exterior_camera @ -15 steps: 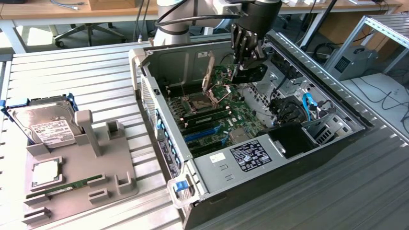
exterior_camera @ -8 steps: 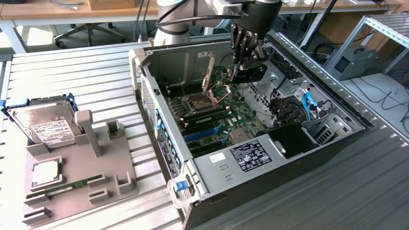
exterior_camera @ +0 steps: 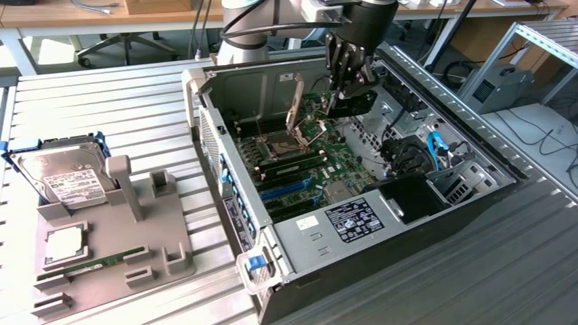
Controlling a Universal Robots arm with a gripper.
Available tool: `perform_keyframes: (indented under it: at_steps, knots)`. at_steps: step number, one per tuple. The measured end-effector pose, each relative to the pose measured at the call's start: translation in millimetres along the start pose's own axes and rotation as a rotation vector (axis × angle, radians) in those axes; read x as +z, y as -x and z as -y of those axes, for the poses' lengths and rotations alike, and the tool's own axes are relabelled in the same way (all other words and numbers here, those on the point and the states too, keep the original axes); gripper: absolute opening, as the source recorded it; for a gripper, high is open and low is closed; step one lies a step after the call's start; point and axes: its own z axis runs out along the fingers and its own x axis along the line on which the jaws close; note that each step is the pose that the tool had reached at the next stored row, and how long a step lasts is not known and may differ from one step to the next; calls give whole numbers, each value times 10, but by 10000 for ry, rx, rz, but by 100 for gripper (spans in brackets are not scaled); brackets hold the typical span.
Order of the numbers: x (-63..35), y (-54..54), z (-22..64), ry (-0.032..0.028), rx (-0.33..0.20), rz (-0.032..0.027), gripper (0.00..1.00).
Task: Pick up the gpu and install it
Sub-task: 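Insert the gpu into the slot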
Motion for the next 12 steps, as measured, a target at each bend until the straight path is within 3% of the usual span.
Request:
perform_keyframes:
  at_steps: [12]
  knots:
    - [0, 0, 0, 11, -381, 13, 27]
